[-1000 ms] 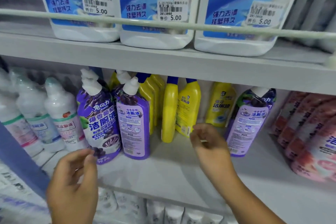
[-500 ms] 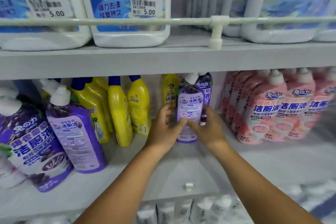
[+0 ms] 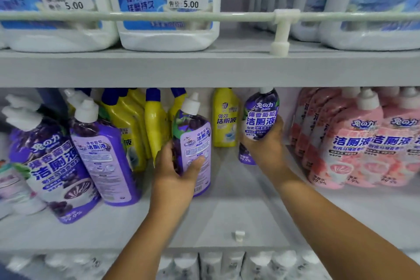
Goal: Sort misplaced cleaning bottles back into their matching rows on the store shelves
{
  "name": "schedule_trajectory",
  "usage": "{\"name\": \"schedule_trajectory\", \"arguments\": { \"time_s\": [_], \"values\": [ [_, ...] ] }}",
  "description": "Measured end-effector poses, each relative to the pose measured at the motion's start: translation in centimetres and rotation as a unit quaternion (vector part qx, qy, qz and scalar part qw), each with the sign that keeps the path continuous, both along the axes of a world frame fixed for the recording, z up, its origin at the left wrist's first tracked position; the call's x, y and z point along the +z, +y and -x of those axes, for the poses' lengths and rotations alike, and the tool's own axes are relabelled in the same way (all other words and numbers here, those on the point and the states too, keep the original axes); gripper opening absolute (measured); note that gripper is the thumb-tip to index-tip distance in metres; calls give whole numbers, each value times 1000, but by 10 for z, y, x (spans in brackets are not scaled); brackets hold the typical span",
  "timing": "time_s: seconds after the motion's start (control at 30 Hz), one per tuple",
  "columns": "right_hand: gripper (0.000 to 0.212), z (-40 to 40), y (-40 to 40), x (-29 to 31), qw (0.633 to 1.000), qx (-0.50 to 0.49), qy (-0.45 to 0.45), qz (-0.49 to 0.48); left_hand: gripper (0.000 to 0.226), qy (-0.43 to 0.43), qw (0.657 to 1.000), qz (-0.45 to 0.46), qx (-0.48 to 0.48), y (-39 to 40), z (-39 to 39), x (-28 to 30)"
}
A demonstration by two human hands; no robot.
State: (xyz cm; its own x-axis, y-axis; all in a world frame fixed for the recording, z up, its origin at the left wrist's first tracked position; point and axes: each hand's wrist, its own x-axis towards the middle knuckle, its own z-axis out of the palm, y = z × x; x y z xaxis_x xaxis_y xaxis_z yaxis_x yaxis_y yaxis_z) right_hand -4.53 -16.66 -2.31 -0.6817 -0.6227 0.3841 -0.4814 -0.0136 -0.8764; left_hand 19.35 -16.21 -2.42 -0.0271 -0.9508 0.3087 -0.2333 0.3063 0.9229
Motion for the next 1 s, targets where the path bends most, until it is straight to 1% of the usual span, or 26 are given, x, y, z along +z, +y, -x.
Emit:
{"name": "schedule_trajectory", "arguments": {
  "time_s": [0.07, 0.1, 0.17, 0.2, 0.27, 0.3, 0.33, 0.37, 0.4, 0.43, 0.47, 0.5, 0.53, 0.57, 0.63, 0.67, 0.7, 0.8, 0.87, 0.93, 1.0],
  "values": [
    [83, 1, -6, -3, 999, -36, -11, 14, 63, -18, 1000, 0, 15, 3, -16, -2],
    [80, 4, -8, -4, 999, -43, -20, 27, 62, -17, 1000, -2, 16, 4, -22, -1],
    [81, 11, -10, -2, 996, -59, -28, 53, 62, -11, 1000, -1, 24, 5, -30, -3],
    [82, 15, -10, 1, 996, -63, -25, 50, 62, -14, 999, 1, 31, 5, -33, -3],
    [89, 21, -8, 6, 997, -70, -26, 12, 61, -12, 999, 3, 40, 5, -35, -5],
    [91, 23, -5, 7, 996, -84, -23, 11, 60, -7, 999, -2, 42, 7, -35, -6],
    [88, 22, 0, 9, 993, -116, 1, 30, 60, -5, 999, -6, 43, 9, -36, -6],
    [81, 17, 6, 10, 985, -155, 47, 63, 59, -6, 999, -7, 42, 11, -37, -5],
    [69, 5, 16, 12, 974, -180, 101, 95, 58, -7, 999, -7, 39, 11, -38, -6],
    [57, -12, 25, 13, 963, -175, 157, 133, 58, -7, 999, -8, 36, 12, -40, -6],
    [48, -28, 29, 15, 960, -130, 185, 164, 59, -7, 999, -11, 32, 11, -41, -6],
    [45, -39, 26, 17, 965, -73, 189, 169, 60, -9, 999, -15, 29, 10, -43, -5],
    [46, -45, 14, 23, 975, -21, 162, 148, 61, -13, 999, -17, 27, 9, -44, -5],
    [50, -44, -6, 27, 986, 5, 120, 114, 61, -18, 999, -18, 26, 9, -45, -5],
    [66, -32, -47, 33, 1000, 8, 21, -6, 60, -26, 999, -22, 29, 9, -45, -3],
    [71, -25, -62, 36, 998, 11, 5, -58, 60, -28, 999, -23, 31, 9, -45, -2],
    [69, -19, -73, 35, 996, 21, 7, -89, 61, -31, 999, -23, 31, 9, -46, -2],
    [60, -15, -78, 37, 995, 44, -4, -92, 62, -37, 999, -24, 29, 8, -47, -3],
    [56, -11, -80, 39, 992, 73, 10, -103, 63, -41, 999, -24, 26, 8, -47, -3],
    [49, -12, -83, 42, 983, 129, 29, -125, 63, -42, 998, -26, 27, 7, -47, -4],
    [48, -22, -87, 44, 974, 190, 17, -119, 64, -39, 998, -29, 27, 7, -48, -3]
  ]
}}
